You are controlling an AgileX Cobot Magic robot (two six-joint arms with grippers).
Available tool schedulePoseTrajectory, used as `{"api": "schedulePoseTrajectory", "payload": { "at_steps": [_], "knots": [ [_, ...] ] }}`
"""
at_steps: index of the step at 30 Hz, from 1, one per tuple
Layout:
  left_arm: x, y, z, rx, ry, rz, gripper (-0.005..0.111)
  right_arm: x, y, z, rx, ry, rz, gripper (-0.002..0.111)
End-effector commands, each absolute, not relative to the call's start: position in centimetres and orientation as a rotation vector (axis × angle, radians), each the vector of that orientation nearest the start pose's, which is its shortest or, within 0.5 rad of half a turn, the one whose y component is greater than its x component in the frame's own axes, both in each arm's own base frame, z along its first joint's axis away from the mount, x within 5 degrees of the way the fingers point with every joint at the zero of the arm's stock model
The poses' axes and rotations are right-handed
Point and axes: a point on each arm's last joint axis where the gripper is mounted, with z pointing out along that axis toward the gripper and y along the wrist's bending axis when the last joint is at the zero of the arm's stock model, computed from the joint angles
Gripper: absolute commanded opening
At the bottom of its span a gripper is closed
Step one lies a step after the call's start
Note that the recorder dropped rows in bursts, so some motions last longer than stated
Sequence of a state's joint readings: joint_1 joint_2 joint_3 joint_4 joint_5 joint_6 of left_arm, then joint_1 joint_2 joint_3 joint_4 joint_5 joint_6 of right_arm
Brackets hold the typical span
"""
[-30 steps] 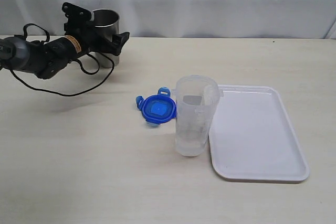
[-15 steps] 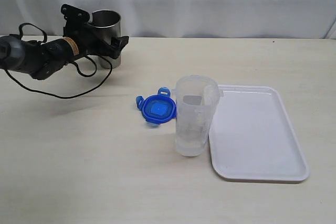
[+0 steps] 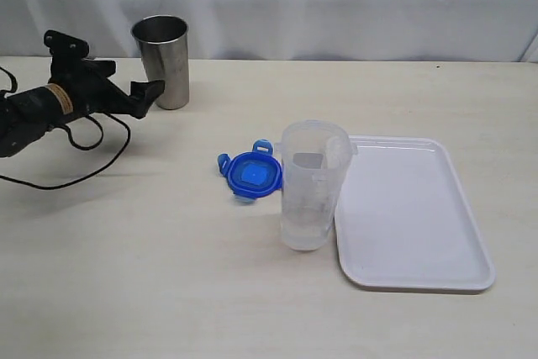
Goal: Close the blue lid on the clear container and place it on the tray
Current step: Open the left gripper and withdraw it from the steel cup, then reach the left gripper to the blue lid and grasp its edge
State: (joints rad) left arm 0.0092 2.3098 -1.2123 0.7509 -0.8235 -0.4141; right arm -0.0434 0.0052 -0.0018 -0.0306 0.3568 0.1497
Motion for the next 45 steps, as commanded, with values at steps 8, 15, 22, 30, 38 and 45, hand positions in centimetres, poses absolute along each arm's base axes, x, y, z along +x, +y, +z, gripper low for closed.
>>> {"api": "schedulePoseTrajectory", "payload": {
  "at_steps": [8, 15, 22, 30, 38, 45],
  "knots": [
    [38.5, -1.1, 11.9, 0.446, 1.849, -0.339, 0.098, 5.3, -0.3, 18.1, 0.161, 1.829, 0.046, 0.005],
    [33.5, 0.2, 17.4, 0.413, 1.944, -0.159, 0.098, 5.3, -0.3, 18.1, 0.161, 1.829, 0.046, 0.005],
    [27.4, 1.4, 23.7, 0.087, 2.262, 0.218, 0.098, 5.3, -0.3, 18.1, 0.161, 1.829, 0.046, 0.005],
    [23.1, 0.8, 25.2, -0.210, 2.663, 0.095, 0.098, 5.3, -0.3, 18.1, 0.161, 1.829, 0.046, 0.005],
    [22.6, -3.8, 24.0, 0.067, 2.602, -0.463, 0.098, 5.3, -0.3, 18.1, 0.161, 1.829, 0.046, 0.005],
    [22.6, -6.2, 22.5, 0.160, 2.448, -0.423, 0.098, 5.3, -0.3, 18.1, 0.161, 1.829, 0.046, 0.005]
  ]
}}
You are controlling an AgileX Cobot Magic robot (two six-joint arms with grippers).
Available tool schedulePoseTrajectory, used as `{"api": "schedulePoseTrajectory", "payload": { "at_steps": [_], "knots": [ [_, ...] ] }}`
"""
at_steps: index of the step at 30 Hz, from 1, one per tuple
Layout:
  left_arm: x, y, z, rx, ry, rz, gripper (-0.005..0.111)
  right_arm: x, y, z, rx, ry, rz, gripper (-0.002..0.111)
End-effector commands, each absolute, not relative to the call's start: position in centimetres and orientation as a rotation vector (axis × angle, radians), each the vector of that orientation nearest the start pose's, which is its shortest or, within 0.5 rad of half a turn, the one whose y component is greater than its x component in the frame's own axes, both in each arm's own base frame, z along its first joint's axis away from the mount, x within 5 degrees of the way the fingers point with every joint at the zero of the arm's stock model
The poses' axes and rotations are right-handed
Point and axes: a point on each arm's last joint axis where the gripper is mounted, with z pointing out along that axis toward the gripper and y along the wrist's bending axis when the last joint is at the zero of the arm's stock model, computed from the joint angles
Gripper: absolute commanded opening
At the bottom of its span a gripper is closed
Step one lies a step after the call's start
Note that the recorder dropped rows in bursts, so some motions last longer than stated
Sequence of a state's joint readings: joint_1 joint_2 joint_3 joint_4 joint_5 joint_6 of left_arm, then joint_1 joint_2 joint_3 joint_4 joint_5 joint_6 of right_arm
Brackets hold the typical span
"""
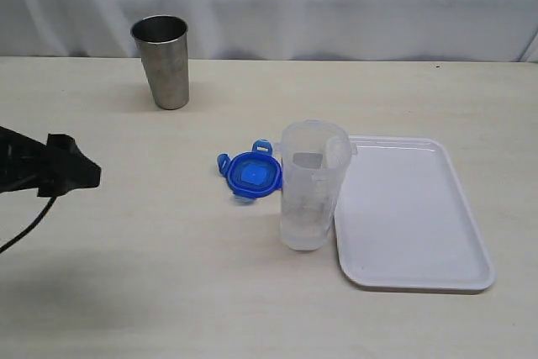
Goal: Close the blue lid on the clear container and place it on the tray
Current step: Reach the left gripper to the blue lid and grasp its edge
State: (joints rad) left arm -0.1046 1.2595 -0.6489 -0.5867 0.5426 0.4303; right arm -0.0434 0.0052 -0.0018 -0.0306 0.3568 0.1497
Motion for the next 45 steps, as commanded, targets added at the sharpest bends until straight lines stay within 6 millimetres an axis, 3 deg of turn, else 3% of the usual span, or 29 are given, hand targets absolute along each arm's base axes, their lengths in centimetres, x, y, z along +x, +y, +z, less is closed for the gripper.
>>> {"api": "schedulePoseTrajectory", "payload": {
  "at_steps": [1, 7, 12, 15, 20, 24, 34, 38, 45],
  "knots": [
    [22.7, -6.5, 22.4, 0.176, 2.442, -0.419, 0.098, 5.3, -0.3, 18.1, 0.161, 1.829, 0.046, 0.005],
    [23.6, -9.0, 20.6, 0.255, 2.437, -0.395, 0.098, 5.3, -0.3, 18.1, 0.161, 1.829, 0.046, 0.005],
    [25.2, -12.2, 16.6, 0.266, 2.412, -0.306, 0.098, 5.3, -0.3, 18.1, 0.161, 1.829, 0.046, 0.005],
    [26.9, -14.4, 15.3, 0.292, 2.258, -0.200, 0.098, 5.3, -0.3, 18.1, 0.161, 1.829, 0.046, 0.005],
    [30.9, -18.1, 15.2, 0.245, 2.311, -0.333, 0.097, 5.3, -0.3, 18.1, 0.161, 1.829, 0.046, 0.005],
    [33.1, -20.3, 14.3, 0.281, 2.374, -0.393, 0.066, 5.3, -0.3, 18.1, 0.161, 1.829, 0.046, 0.005],
    [33.5, -20.4, 14.0, 0.277, 2.372, -0.389, 0.043, 5.3, -0.3, 18.1, 0.161, 1.829, 0.046, 0.005],
    [33.3, -20.4, 13.9, 0.317, 2.431, -0.415, 0.043, 5.3, -0.3, 18.1, 0.161, 1.829, 0.046, 0.005],
    [35.0, -19.6, 13.0, 0.395, 2.584, -0.483, 0.043, 5.3, -0.3, 18.1, 0.161, 1.829, 0.046, 0.005]
  ]
}}
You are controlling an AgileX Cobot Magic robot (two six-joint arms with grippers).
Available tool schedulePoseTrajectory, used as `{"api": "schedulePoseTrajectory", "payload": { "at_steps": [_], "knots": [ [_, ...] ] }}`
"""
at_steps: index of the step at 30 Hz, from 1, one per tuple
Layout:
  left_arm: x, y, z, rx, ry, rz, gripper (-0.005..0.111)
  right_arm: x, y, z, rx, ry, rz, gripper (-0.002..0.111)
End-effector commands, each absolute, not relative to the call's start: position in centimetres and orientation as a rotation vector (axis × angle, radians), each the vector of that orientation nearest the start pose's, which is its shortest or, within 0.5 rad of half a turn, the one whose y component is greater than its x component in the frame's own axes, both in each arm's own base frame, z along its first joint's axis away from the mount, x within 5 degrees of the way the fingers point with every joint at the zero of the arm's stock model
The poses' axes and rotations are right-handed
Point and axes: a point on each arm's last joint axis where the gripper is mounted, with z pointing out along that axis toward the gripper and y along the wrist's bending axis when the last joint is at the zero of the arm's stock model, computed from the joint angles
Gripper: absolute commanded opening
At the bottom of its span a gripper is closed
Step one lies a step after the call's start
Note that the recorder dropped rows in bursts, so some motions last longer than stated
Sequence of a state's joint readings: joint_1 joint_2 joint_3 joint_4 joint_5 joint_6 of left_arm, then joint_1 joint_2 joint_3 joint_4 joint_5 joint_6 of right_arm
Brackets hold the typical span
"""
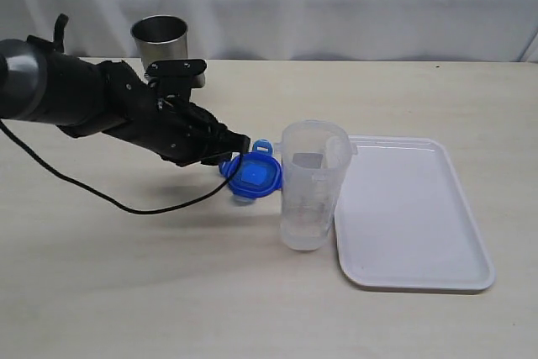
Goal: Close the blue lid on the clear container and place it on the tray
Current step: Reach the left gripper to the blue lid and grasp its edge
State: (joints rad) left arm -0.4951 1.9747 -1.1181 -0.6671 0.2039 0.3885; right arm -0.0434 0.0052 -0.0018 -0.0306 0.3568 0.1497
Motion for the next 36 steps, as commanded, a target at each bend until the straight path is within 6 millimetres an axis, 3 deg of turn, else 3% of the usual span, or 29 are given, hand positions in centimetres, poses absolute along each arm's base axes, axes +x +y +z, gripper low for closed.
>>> {"api": "schedulePoseTrajectory", "payload": {
  "at_steps": [1, 12, 19, 28, 36],
  "knots": [
    [35.1, -19.7, 12.8, 0.398, 2.581, -0.476, 0.043, 5.3, -0.3, 18.1, 0.161, 1.829, 0.046, 0.005],
    [35.5, -20.3, 9.7, 0.405, 2.563, -0.396, 0.043, 5.3, -0.3, 18.1, 0.161, 1.829, 0.046, 0.005],
    [35.5, -20.6, 9.7, 0.404, 2.542, -0.388, 0.043, 5.3, -0.3, 18.1, 0.161, 1.829, 0.046, 0.005],
    [35.2, -22.8, 10.4, 0.420, 2.406, -0.354, 0.043, 5.3, -0.3, 18.1, 0.161, 1.829, 0.046, 0.005],
    [35.1, -23.0, 10.4, 0.413, 2.405, -0.358, 0.043, 5.3, -0.3, 18.1, 0.161, 1.829, 0.046, 0.005]
  ]
}}
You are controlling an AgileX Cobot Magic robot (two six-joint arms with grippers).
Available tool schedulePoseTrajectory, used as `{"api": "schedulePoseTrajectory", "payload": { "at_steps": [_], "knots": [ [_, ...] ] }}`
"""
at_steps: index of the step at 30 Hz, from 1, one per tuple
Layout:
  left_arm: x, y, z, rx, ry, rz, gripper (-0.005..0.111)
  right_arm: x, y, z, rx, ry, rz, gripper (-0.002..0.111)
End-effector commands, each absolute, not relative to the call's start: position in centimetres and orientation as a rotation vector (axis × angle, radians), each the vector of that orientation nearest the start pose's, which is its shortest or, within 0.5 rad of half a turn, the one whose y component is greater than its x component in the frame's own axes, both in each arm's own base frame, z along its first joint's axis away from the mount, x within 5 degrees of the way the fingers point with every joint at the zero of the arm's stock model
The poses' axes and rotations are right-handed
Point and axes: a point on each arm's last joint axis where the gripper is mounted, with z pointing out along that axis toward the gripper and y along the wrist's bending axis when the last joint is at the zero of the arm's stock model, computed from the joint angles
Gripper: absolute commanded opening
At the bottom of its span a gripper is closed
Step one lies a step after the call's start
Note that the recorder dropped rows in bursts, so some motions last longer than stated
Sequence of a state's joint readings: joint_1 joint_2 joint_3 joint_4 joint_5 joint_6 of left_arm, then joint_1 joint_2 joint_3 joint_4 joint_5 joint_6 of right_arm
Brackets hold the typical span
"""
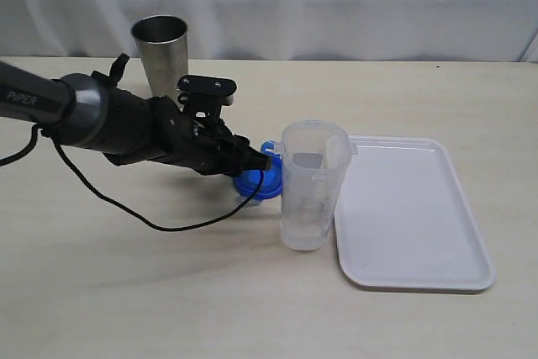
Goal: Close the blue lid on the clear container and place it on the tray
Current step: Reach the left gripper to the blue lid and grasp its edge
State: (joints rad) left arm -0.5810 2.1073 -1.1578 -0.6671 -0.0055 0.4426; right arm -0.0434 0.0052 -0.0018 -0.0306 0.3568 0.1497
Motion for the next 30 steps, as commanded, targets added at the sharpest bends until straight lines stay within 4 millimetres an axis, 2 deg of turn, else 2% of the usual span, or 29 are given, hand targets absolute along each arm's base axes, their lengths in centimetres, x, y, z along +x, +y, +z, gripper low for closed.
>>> {"api": "schedulePoseTrajectory", "payload": {
  "at_steps": [1, 7, 30],
  "knots": [
    [35.1, -23.0, 10.4, 0.413, 2.405, -0.358, 0.043, 5.3, -0.3, 18.1, 0.161, 1.829, 0.046, 0.005],
    [35.0, -22.9, 8.2, 0.396, 2.461, -0.345, 0.043, 5.3, -0.3, 18.1, 0.161, 1.829, 0.046, 0.005],
    [35.7, -22.7, 8.7, 0.303, 2.394, -0.326, 0.043, 5.3, -0.3, 18.1, 0.161, 1.829, 0.046, 0.005]
  ]
}}
